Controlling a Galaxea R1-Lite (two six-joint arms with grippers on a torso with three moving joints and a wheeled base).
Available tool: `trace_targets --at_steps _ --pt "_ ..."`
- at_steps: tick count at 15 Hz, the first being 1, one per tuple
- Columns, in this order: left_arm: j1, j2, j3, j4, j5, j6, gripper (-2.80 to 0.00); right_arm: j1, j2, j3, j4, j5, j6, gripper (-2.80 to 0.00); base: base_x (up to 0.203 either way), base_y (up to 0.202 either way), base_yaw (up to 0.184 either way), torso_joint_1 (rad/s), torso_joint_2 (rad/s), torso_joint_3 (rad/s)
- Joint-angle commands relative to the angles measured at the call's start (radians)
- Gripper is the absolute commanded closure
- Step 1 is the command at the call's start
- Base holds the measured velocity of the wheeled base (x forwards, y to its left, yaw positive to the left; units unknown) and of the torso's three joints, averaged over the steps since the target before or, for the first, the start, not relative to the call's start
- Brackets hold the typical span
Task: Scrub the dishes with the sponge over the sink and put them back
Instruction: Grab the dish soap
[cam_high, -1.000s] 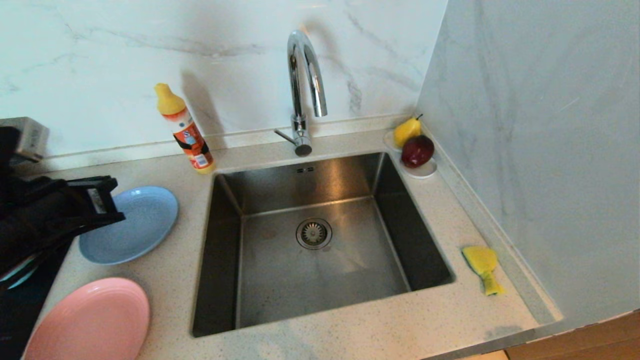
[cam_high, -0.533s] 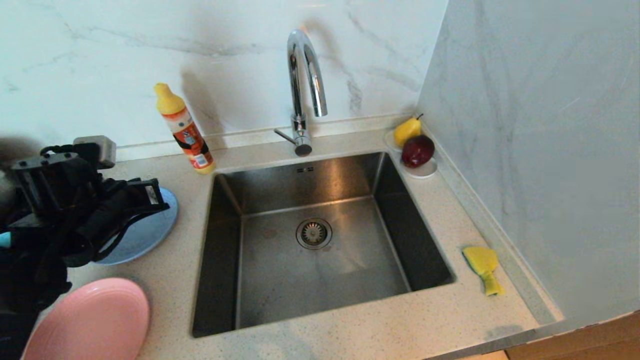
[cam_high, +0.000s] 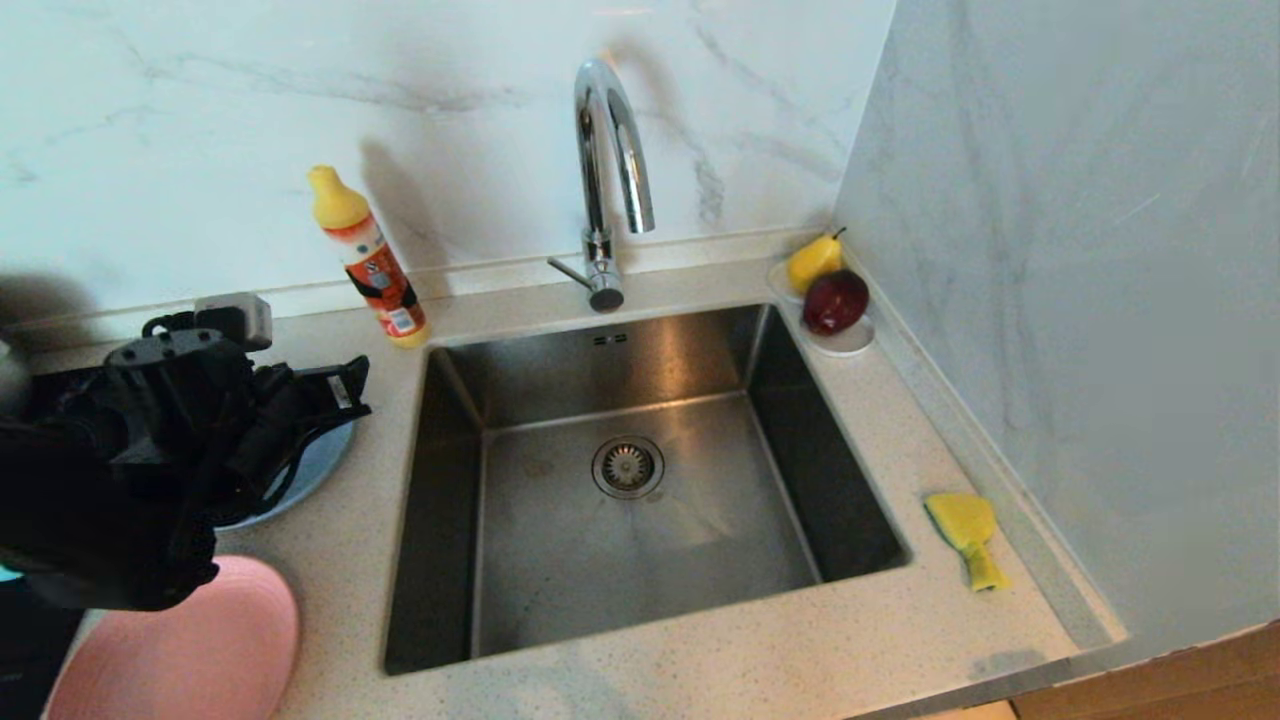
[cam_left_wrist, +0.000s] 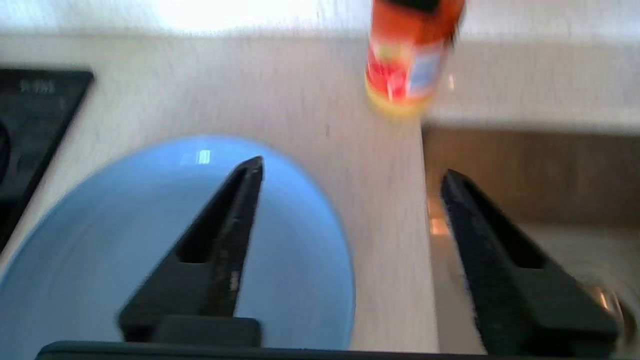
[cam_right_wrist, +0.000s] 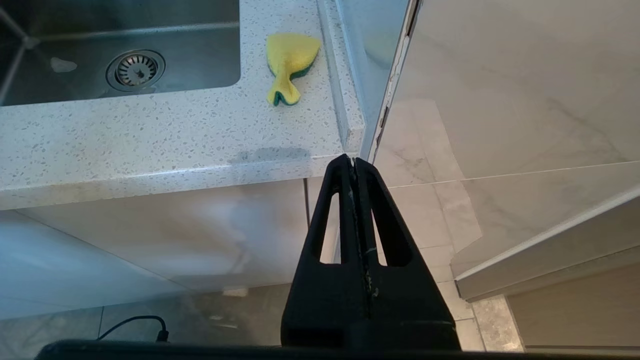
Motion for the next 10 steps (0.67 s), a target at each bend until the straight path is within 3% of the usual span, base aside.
trace_targets --at_steps 1,10 --pt "-0.020 0.080 -0.033 -0.059 0.013 -0.001 -2.80 0.000 -0.002 0.000 0.000 0.000 0.000 0.00 0.000 0.000 0.000 0.000 0.00 0.000" --pt "-0.042 0.241 -0.252 -0.060 0.048 -0.002 -2.80 0.000 -0.002 0.000 0.000 0.000 0.000 0.00 0.000 0.000 0.000 0.000 0.00 0.000"
